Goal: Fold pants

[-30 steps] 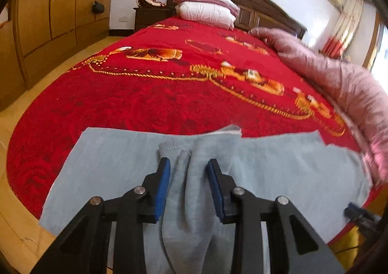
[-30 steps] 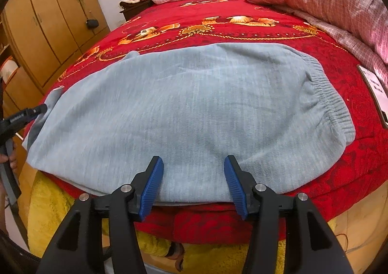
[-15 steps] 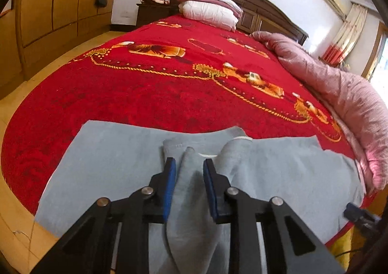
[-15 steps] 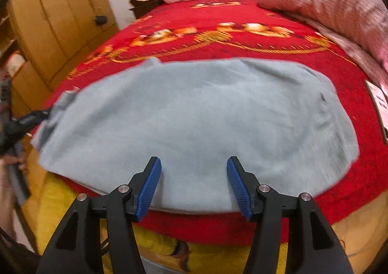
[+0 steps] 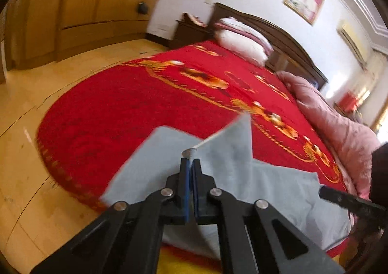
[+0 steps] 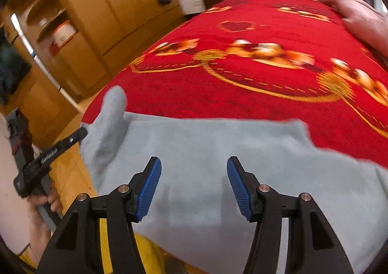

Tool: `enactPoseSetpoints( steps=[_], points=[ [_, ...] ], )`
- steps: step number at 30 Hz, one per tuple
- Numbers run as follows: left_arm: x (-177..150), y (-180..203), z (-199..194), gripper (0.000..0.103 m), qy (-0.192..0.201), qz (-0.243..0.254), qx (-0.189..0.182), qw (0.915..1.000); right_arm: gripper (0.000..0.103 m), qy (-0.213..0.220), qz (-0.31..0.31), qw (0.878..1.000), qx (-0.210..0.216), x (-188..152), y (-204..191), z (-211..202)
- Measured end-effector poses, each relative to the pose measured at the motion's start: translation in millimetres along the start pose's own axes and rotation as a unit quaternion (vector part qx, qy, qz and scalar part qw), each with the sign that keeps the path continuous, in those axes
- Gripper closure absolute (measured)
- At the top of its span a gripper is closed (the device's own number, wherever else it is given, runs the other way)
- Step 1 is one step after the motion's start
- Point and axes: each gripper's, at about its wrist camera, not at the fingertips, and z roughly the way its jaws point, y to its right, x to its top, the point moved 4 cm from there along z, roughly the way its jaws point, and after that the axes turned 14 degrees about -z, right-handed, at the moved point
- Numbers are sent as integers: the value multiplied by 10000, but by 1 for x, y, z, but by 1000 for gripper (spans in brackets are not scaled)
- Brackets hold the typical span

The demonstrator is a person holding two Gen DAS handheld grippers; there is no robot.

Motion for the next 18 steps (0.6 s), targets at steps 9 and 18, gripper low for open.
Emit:
enactPoseSetpoints(
  steps=[9,18],
  points=[
    [-16,-59,-5,101,-342,-600,224,9974,44,-712,-1105,9893,638,61,-68,92],
    [-19,-67,-7,101,-431,-626,84,9971,45,-1506,-2565,9526,639,82,-98,153]
  ],
)
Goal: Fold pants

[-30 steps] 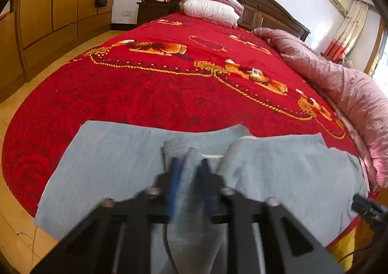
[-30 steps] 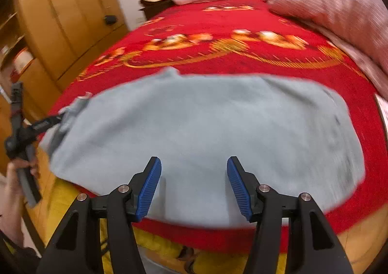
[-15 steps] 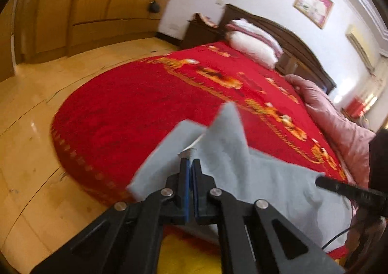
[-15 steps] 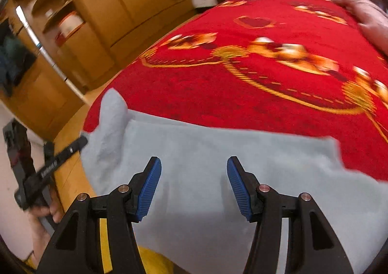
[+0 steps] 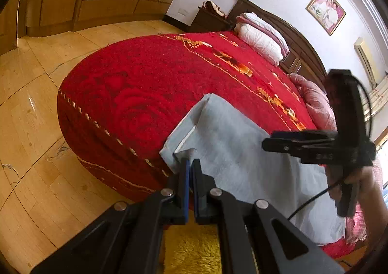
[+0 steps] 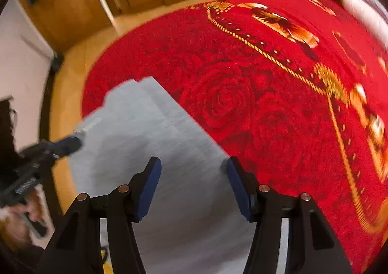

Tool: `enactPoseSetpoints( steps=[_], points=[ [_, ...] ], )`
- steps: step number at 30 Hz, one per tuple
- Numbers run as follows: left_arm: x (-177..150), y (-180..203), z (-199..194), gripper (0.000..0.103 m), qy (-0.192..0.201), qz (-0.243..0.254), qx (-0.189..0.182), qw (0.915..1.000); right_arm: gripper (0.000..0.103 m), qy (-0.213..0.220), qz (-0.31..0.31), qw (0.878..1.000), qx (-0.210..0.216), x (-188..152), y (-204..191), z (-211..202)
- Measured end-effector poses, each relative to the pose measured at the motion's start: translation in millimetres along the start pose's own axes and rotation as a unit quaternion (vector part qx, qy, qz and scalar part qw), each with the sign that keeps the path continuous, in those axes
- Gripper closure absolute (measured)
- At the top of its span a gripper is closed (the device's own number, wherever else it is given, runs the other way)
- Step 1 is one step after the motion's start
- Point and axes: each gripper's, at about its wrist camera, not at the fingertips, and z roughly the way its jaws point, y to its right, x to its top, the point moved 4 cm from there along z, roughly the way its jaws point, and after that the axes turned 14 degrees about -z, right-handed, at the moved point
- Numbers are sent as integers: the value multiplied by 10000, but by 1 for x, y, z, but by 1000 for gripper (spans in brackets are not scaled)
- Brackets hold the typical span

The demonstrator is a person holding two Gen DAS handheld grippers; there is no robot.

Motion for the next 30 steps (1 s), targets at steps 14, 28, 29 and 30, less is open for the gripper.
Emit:
enactPoseSetpoints(
  steps=[14,28,29,30],
  points=[
    [-2,3,-1,101,52,137,31,9999,63,28,-816,9964,-229,3,-20,-2],
    [0,17,-14,101,401,344,72,9986,96,255,-964,9950,-40,7,-26,-12],
    [2,19,-16,101,494,383,87,9980,96,428,-916,9948,-107,10,-24,-19],
    [4,22,-19,101,587,419,89,9974,96,550,-835,9949,-168,12,-20,-22]
  ],
)
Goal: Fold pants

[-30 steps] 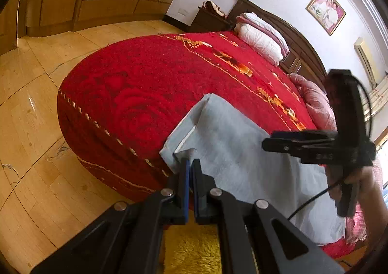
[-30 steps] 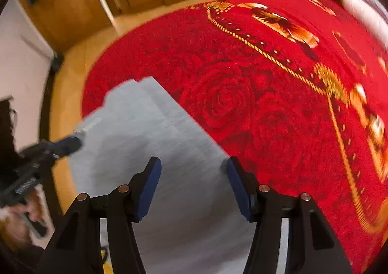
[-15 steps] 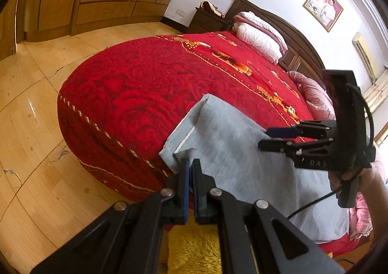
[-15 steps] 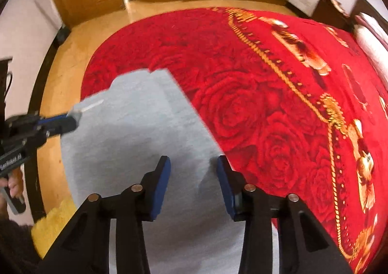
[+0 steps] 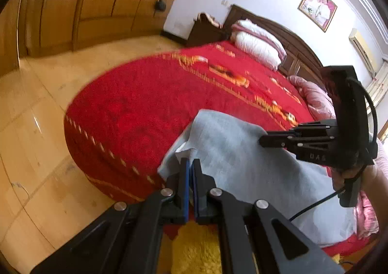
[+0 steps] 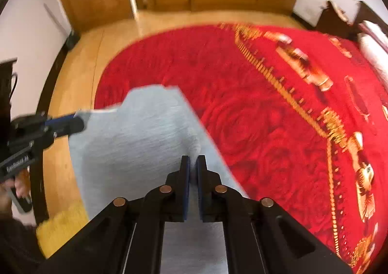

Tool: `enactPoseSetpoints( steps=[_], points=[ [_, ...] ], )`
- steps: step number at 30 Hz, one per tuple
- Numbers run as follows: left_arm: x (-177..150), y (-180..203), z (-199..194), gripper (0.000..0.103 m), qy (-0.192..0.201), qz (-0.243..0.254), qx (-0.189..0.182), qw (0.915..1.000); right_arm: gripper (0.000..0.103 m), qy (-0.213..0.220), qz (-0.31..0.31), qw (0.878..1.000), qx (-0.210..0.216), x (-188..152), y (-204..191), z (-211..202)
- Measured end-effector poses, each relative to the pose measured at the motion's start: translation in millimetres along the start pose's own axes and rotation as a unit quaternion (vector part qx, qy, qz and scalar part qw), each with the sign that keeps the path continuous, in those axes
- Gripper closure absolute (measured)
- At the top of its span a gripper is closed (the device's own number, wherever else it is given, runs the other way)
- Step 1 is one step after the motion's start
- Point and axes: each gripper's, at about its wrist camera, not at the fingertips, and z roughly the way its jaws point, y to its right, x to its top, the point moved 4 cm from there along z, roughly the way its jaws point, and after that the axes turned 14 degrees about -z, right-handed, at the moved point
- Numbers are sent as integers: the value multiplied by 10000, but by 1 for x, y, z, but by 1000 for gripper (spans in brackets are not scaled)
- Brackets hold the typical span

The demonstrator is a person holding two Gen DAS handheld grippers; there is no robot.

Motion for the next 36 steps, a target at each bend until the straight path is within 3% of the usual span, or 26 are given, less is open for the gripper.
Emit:
enactPoseSetpoints(
  steps=[2,7,11,14,17,19,21,24,29,36],
  points=[
    [4,3,1,101,100,103,36,9999,96,86,81,9997,-199,3,8,0],
    [0,-6,22,101,-76,123,383,9992,96,-310,-99,9992,-233,-6,2,32],
    [-6,-19,35,100,-202,174,771,9967,95,-125,127,9992,-346,-8,4,35],
    [-2,-17,32,100,-226,153,737,9969,93,-121,285,9988,-379,-7,6,25],
    [6,-11,20,99,-50,292,689,9972,82,189,534,9969,-548,-10,6,-2],
    [12,-6,12,90,28,393,594,9975,73,336,800,9936,-719,-21,9,-25],
    [16,0,8,78,35,439,446,9980,72,440,1131,9892,-828,-40,16,-47],
    [18,18,11,72,-96,511,120,9986,69,443,1682,9799,-978,-83,34,-78],
    [10,45,34,62,-523,675,-65,9963,61,-148,2654,9545,-1355,-169,81,-107],
    [-10,64,71,56,-986,747,144,9922,61,-279,3547,9322,-658,-233,117,-103]
  ],
)
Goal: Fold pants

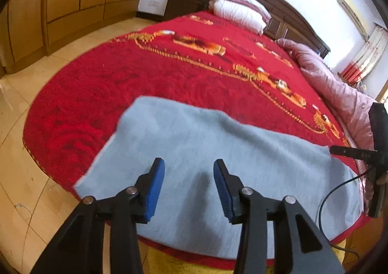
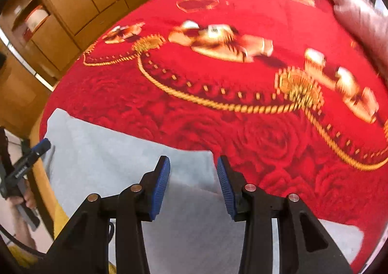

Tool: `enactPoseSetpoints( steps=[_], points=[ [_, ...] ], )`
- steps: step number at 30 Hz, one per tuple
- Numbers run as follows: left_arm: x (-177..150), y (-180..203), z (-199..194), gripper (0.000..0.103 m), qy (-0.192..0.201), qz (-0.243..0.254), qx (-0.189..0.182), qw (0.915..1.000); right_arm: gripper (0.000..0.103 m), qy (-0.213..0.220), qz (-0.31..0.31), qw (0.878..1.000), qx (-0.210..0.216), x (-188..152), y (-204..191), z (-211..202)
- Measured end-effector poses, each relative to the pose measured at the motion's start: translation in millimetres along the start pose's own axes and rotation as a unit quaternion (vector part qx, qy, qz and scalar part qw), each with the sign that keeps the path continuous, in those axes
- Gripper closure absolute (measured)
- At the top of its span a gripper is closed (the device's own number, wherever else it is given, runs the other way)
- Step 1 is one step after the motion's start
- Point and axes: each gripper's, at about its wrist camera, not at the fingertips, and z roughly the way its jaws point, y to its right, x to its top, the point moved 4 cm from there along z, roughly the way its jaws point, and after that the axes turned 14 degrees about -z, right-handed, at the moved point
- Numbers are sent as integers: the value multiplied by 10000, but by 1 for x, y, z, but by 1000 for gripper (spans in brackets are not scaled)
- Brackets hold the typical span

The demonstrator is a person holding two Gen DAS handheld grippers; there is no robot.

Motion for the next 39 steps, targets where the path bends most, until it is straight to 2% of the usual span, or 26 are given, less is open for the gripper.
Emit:
enactPoseSetpoints(
  steps=[3,4,5,6,10,14,18,21,24,25,27,29,30,32,34,36,39],
  points=[
    [-5,-1,7,55,0,-44,98,9999,61,-232,-59,9996,175,-4,-3,19],
    [-6,-1,7,54,23,-20,116,9999,72,-265,-123,9995,137,-6,-6,23],
    [-7,0,7,54,30,11,131,9999,87,-170,-220,9996,47,-5,-9,21],
    [-7,0,7,54,32,50,153,9999,96,-57,-256,9996,-38,-4,-8,18],
    [-9,0,10,53,52,96,217,9997,97,552,-229,9974,-407,7,-1,-2],
    [-7,1,12,52,83,110,268,9995,96,278,-7,9990,-347,9,6,28],
    [-7,4,15,49,103,306,363,9988,95,373,119,9987,-322,12,10,31],
    [-7,5,15,45,87,327,365,9988,94,577,427,9971,-237,6,17,8],
    [-7,5,15,41,93,314,327,9989,87,1087,608,9914,-402,-13,25,-39],
    [-8,6,16,39,99,316,323,9989,86,1139,640,9906,-414,-18,26,-46],
    [-10,9,16,33,125,363,344,9987,86,1113,761,9903,-336,-34,33,-57],
    [-12,12,19,30,169,472,425,9978,86,826,827,9930,-151,-49,37,-48],
    [-12,14,19,29,190,509,462,9975,87,579,818,9947,-215,-58,41,-39],
    [-14,16,21,26,214,572,513,9968,94,103,840,9936,-746,-74,56,-20],
    [-13,17,23,24,205,587,513,9967,103,363,879,9925,-767,-79,67,-18],
    [-13,16,24,20,186,570,474,9971,103,541,1196,9880,-815,-83,80,-23],
    [-13,18,27,13,100,599,439,9972,103,606,1338,9852,-889,-89,82,-32]
  ],
)
